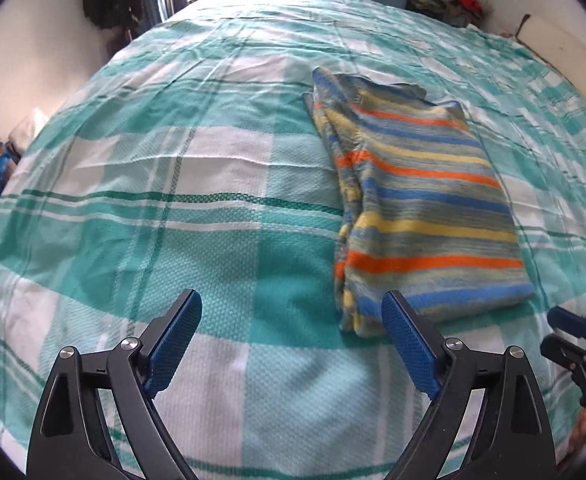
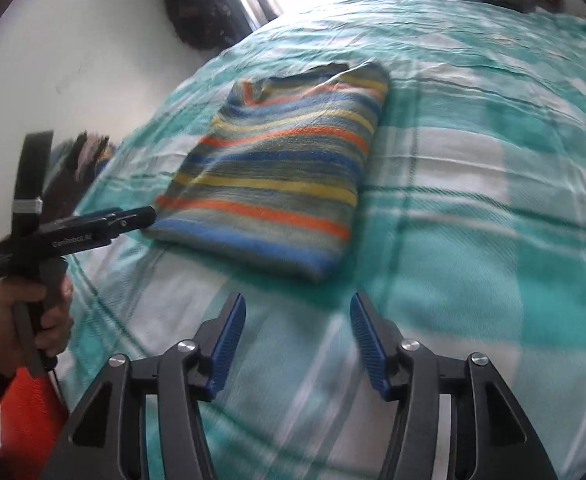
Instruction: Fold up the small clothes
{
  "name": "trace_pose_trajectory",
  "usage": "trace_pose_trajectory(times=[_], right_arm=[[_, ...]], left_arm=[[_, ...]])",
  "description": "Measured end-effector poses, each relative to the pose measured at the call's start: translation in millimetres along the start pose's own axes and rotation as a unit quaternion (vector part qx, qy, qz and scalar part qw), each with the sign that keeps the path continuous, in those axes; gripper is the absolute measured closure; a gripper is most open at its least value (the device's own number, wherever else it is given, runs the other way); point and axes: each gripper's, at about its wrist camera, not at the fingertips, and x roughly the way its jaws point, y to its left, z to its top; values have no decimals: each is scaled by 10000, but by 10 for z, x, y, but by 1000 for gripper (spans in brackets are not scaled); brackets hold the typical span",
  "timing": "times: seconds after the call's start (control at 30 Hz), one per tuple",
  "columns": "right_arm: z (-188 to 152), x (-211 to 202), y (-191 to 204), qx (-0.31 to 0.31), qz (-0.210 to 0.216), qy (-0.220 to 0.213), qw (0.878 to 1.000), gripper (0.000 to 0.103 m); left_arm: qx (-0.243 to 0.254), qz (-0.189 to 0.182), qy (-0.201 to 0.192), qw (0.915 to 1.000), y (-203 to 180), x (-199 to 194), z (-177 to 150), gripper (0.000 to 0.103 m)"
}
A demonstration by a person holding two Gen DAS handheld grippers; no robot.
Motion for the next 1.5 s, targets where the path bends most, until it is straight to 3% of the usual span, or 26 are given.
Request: trace_pose_trajectory(times=[0.27, 0.3, 0.37, 0.43, 0.5, 0.63, 0.83, 0.9, 1.1, 1.13, 1.2, 1.23, 1.27, 1.33, 1.5], right_arm=[[-238, -262, -85, 307, -118, 63, 9994, 48], [-249, -283, -91, 336, -82, 64, 9994, 48], [-222, -309, -125, 401, 47, 69, 9992, 47], [-120, -310, -201, 502, 219, 6, 9985, 43], [43, -309, -308, 655, 397, -141, 9970, 40], [514, -135, -621, 1006, 710, -284, 9920, 40], [1051, 533, -1059, 1910, 1679, 33, 9671, 40], [1100, 723, -1136, 2137, 1837, 77, 9594, 40], [1318, 1097, -1152, 2314, 2607, 62, 9373, 40], [1361, 1156, -1153, 2325, 2665, 96, 9353, 40], [1454, 1281, -1112, 2299, 2682, 187, 9353, 40], [1498, 1329, -1068, 2223, 2673, 213, 9374, 41], [1556, 1366, -1000, 2029, 2480, 260, 9469, 51], [1630, 1390, -898, 1703, 1965, 302, 9651, 77], [1699, 1064, -522, 812, 1399, -178, 9867, 80]], left_arm=[[32, -126, -136, 9998, 8, -173, -12, 11], [-41, -272, -151, 9995, 26, -188, -16, 10], [-433, -958, -155, 9943, 141, -169, -8, 7], [-966, -1466, -107, 9844, 282, -65, 4, 7], [-1237, -1512, -40, 9807, 324, 70, 30, 7], [-1041, -1551, 110, 9823, 194, 332, 103, 8], [-272, -1701, -81, 9850, -52, 421, 303, 8], [-342, -1854, -97, 9820, -20, 500, 509, 8], [-731, -2445, 353, 9662, 88, 1008, 988, 10], [-791, -2625, 344, 9611, 77, 1051, 1034, 12], [-826, -2856, 406, 9539, 45, 1092, 1058, 42], [-791, -2832, 521, 9544, 12, 1137, 1067, 75], [-755, -2720, 566, 9576, -10, 1170, 1068, 86], [-805, -2646, 464, 9599, -22, 1122, 1060, 87], [-476, -2434, -65, 9687, -136, 684, 1059, 87]])
